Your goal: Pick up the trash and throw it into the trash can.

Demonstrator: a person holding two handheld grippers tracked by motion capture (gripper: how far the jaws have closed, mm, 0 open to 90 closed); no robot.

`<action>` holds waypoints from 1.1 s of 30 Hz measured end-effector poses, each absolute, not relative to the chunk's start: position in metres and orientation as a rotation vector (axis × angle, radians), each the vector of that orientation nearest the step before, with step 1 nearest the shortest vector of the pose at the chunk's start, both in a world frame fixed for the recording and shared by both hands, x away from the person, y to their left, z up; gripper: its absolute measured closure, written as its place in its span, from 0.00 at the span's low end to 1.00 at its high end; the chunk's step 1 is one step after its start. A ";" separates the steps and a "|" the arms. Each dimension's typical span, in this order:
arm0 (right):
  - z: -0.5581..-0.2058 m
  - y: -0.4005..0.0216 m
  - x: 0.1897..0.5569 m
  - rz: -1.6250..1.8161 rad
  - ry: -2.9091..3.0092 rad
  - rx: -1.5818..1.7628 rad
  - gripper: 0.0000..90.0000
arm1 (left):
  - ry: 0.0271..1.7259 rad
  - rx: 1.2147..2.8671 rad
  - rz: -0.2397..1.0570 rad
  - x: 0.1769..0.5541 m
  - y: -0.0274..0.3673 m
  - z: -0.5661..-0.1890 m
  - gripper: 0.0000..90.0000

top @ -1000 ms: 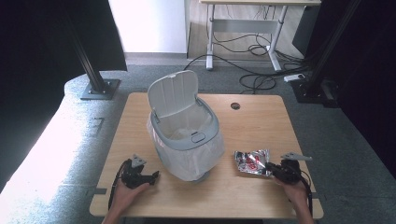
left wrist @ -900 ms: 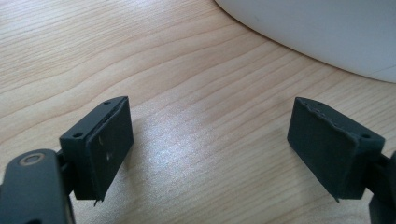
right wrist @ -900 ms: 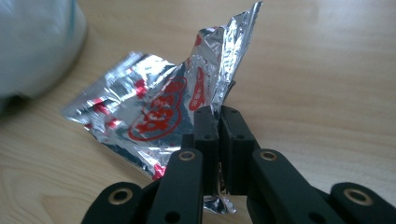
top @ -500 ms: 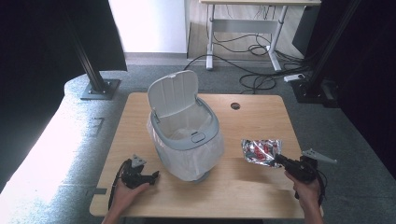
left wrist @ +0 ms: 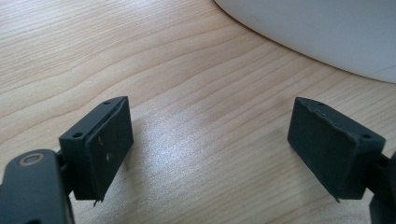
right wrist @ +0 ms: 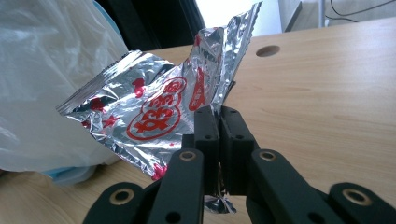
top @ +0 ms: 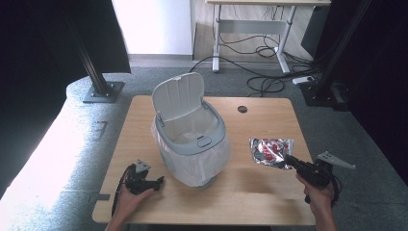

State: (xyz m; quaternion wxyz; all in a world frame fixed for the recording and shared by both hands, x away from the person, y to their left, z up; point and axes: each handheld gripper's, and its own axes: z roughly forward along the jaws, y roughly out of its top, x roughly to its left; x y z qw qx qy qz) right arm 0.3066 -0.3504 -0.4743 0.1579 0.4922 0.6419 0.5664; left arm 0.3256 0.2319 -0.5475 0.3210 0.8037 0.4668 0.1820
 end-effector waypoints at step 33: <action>-0.405 -0.335 0.301 1.808 1.764 1.217 0.96 | 1.227 2.111 0.477 0.325 0.231 -0.548 0.16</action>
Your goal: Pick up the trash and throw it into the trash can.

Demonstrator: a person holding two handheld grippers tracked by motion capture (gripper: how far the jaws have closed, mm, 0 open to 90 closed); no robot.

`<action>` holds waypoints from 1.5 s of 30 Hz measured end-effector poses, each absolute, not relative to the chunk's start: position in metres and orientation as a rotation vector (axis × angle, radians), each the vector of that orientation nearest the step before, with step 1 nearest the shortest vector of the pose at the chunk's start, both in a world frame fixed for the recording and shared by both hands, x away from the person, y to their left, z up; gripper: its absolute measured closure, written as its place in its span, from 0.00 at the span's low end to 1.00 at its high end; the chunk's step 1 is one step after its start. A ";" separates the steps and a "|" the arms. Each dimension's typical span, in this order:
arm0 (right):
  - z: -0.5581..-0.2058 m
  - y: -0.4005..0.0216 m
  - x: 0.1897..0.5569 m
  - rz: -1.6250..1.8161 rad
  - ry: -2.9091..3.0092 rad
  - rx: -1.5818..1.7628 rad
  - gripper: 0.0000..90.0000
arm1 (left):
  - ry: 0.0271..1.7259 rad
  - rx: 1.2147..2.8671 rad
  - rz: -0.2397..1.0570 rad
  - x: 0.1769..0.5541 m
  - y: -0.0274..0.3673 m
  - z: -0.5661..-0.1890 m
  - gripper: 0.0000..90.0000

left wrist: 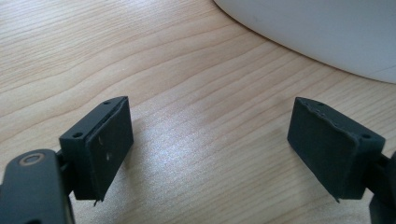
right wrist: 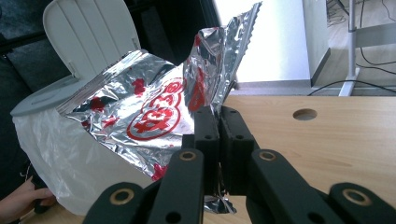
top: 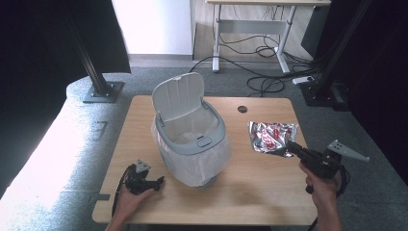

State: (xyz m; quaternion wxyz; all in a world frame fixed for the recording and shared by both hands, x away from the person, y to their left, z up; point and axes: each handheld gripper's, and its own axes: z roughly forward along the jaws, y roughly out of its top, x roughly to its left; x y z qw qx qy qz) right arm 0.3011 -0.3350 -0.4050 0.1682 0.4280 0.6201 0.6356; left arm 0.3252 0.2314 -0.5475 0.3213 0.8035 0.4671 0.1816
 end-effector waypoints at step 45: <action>-0.314 -0.246 0.353 1.778 1.938 1.014 0.96 | 1.226 2.111 0.474 0.325 0.231 -0.547 0.16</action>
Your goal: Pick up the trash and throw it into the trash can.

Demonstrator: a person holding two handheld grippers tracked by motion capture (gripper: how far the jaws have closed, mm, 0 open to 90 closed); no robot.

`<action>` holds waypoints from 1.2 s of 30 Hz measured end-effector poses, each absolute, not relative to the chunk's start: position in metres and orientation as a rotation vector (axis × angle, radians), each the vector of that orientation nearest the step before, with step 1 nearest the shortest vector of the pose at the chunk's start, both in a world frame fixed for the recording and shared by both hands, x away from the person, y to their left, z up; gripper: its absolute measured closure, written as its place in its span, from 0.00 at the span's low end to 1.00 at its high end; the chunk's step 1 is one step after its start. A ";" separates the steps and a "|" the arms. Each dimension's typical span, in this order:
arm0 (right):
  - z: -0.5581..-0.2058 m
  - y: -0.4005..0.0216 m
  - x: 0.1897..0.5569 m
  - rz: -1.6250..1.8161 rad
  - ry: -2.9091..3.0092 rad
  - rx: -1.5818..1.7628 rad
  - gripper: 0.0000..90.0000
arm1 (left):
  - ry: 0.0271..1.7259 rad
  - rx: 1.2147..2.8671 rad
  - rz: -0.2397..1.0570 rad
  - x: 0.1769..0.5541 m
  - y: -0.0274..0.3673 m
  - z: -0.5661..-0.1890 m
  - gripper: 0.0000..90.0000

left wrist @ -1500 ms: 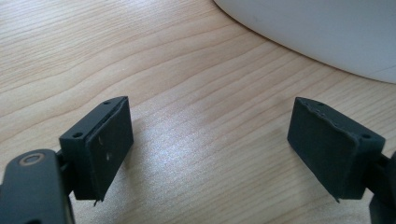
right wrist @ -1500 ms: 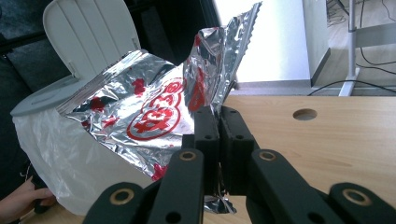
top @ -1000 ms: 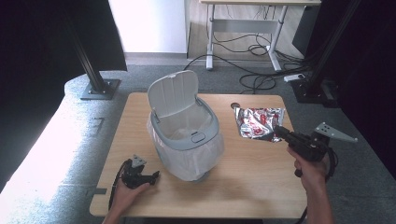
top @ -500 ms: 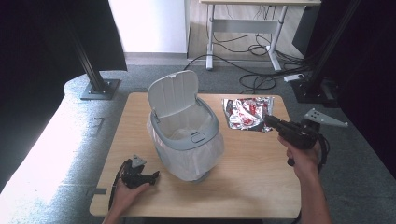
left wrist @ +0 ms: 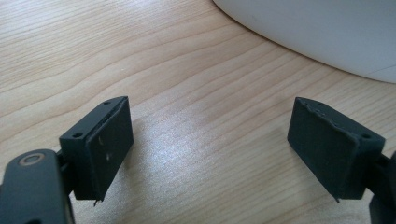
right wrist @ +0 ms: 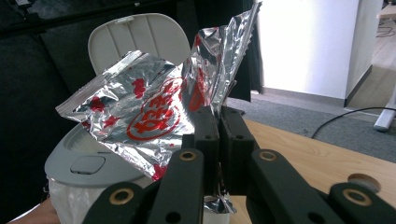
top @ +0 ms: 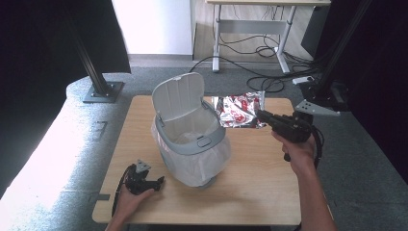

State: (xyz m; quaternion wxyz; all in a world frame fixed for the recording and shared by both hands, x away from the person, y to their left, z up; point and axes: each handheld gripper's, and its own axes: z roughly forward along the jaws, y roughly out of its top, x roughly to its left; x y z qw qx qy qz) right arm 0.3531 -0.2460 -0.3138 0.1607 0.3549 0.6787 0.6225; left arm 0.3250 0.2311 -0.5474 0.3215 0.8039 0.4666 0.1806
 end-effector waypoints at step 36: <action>-0.311 -0.185 0.383 1.753 2.060 0.950 0.96 | 1.220 2.115 0.472 0.325 0.231 -0.547 0.16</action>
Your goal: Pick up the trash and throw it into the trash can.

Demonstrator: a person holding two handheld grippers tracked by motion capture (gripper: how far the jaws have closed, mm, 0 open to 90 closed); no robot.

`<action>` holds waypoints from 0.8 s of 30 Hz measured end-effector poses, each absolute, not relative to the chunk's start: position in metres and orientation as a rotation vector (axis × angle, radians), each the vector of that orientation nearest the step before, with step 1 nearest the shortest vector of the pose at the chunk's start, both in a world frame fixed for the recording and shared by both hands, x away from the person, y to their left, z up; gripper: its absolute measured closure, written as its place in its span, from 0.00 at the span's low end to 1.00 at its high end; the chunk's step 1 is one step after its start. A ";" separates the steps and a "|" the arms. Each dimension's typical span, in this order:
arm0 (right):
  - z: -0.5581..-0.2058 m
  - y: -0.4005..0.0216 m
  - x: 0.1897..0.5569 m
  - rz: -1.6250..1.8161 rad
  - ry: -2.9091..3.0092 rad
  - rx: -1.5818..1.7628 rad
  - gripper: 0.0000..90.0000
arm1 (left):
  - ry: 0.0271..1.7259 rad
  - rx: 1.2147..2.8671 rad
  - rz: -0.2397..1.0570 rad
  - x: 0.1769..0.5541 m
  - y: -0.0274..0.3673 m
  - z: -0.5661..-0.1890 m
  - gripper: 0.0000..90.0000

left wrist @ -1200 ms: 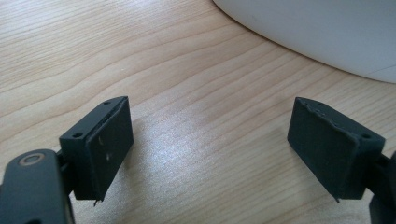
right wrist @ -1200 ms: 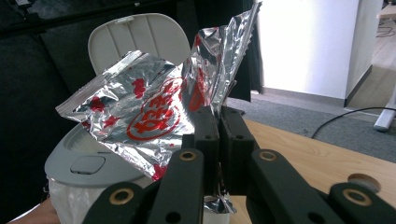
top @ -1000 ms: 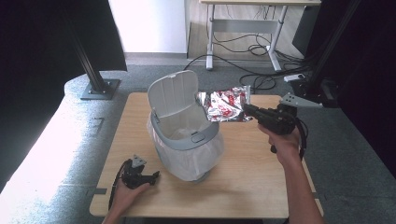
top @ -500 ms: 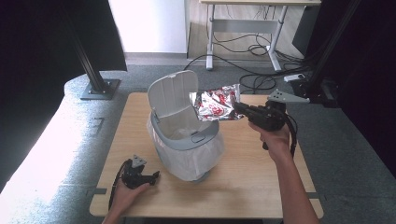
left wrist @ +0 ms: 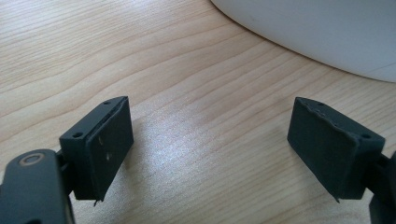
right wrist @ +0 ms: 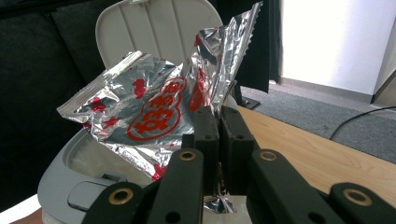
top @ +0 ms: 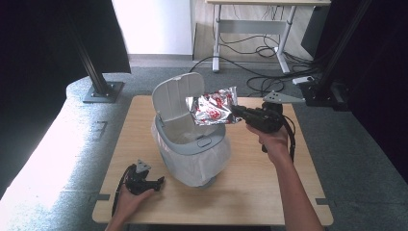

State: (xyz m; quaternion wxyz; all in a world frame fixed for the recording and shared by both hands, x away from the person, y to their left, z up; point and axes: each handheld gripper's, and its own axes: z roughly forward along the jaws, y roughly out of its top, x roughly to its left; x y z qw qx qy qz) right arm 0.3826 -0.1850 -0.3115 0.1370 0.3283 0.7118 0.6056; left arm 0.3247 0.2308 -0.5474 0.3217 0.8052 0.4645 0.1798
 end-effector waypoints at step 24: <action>-0.310 -0.151 0.393 1.743 2.121 0.905 0.95 | 1.216 2.117 0.470 0.324 0.231 -0.547 0.16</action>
